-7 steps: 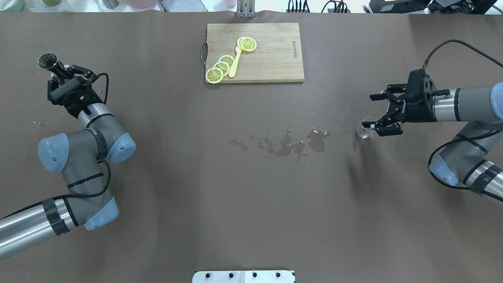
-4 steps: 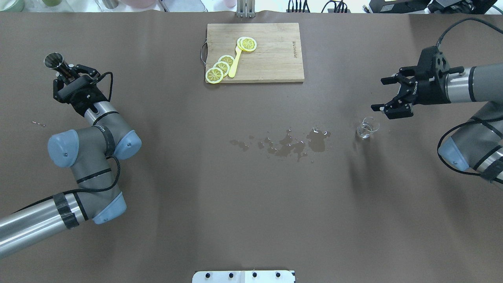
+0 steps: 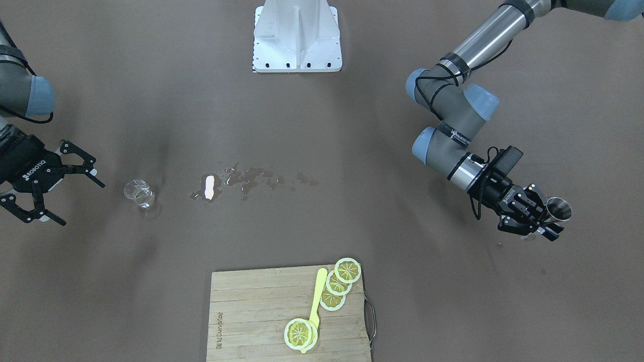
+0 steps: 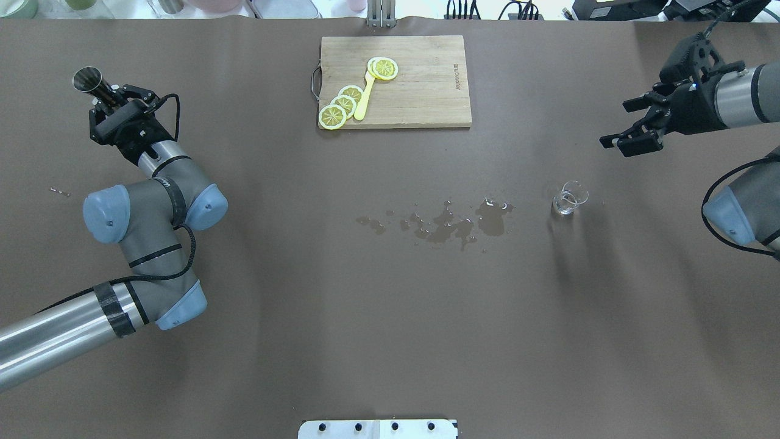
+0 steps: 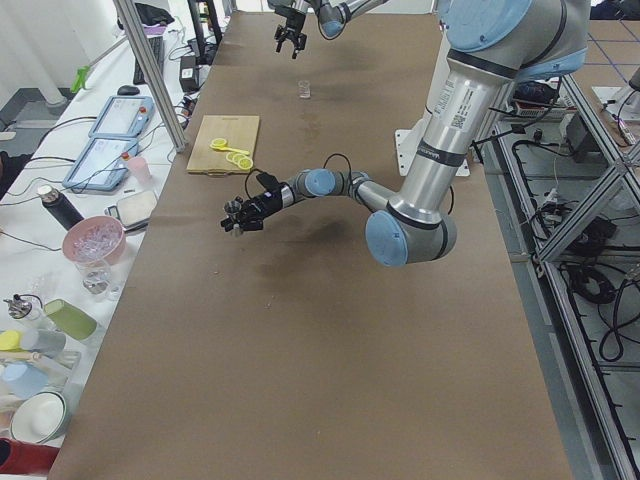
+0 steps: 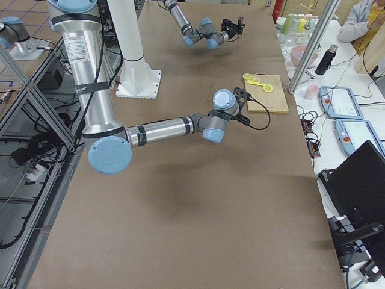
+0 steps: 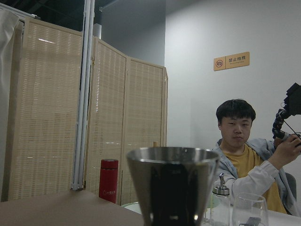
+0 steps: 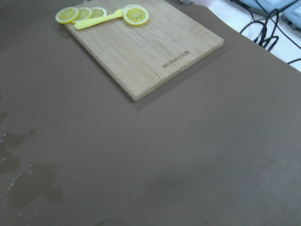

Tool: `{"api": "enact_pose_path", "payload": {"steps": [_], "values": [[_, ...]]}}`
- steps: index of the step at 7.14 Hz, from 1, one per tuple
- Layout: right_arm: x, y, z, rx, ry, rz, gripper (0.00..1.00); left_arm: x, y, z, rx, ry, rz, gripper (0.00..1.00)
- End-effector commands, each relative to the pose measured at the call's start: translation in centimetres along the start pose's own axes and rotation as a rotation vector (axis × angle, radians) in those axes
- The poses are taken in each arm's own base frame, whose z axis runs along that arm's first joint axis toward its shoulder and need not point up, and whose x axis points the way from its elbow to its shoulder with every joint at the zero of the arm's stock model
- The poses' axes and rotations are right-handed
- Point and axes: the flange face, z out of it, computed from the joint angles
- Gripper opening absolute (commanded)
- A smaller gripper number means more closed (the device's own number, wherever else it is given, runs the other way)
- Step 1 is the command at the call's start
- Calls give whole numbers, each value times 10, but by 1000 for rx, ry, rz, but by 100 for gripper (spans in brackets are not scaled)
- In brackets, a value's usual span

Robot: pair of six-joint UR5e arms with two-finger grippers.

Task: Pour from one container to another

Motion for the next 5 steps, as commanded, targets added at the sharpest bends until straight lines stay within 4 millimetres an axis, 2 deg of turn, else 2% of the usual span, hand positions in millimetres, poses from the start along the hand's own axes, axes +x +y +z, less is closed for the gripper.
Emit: {"api": "enact_pose_path", "payload": {"steps": [1,3,5], "values": [[18,-3,-16,-136,64,137,100,10,-1,-8,-17,11,-26,0],[54,11,-32,-260,142,299,100,21,-5,-17,-53,-5,-50,0],[83,29,-49,-367,200,450,100,20,-2,-20,-77,-28,-42,0]]}}
